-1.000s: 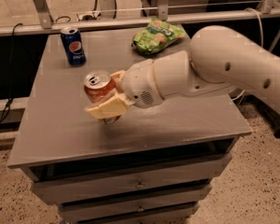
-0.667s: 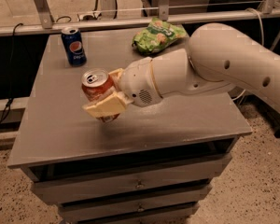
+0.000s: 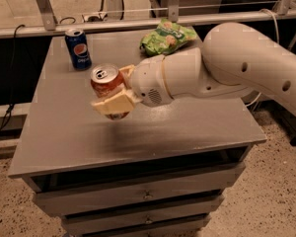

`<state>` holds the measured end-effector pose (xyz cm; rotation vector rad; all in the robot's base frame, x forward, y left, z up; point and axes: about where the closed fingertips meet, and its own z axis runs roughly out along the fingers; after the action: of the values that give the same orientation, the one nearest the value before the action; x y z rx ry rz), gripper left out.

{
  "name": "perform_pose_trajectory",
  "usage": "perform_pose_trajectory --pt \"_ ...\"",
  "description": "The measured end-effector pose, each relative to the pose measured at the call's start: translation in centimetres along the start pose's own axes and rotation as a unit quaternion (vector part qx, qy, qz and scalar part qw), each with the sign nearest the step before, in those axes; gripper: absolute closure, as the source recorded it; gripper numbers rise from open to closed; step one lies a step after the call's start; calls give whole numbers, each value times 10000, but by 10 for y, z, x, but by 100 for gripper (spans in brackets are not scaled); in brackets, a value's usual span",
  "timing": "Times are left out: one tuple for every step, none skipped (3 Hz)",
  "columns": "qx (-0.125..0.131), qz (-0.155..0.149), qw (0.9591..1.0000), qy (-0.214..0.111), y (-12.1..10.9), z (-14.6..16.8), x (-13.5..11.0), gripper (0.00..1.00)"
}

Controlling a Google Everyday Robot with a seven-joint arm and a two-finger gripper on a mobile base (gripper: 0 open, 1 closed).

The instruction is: Move coke can near pepsi can

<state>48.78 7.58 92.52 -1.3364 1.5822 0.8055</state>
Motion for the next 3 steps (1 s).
perform_pose_trajectory --pt "530 -23 9985 -167 -55 -4 0 100" --pt "875 24 9948 -519 -117 8 1 100" --pt "1017 142 9919 -748 -172 36 10 100"
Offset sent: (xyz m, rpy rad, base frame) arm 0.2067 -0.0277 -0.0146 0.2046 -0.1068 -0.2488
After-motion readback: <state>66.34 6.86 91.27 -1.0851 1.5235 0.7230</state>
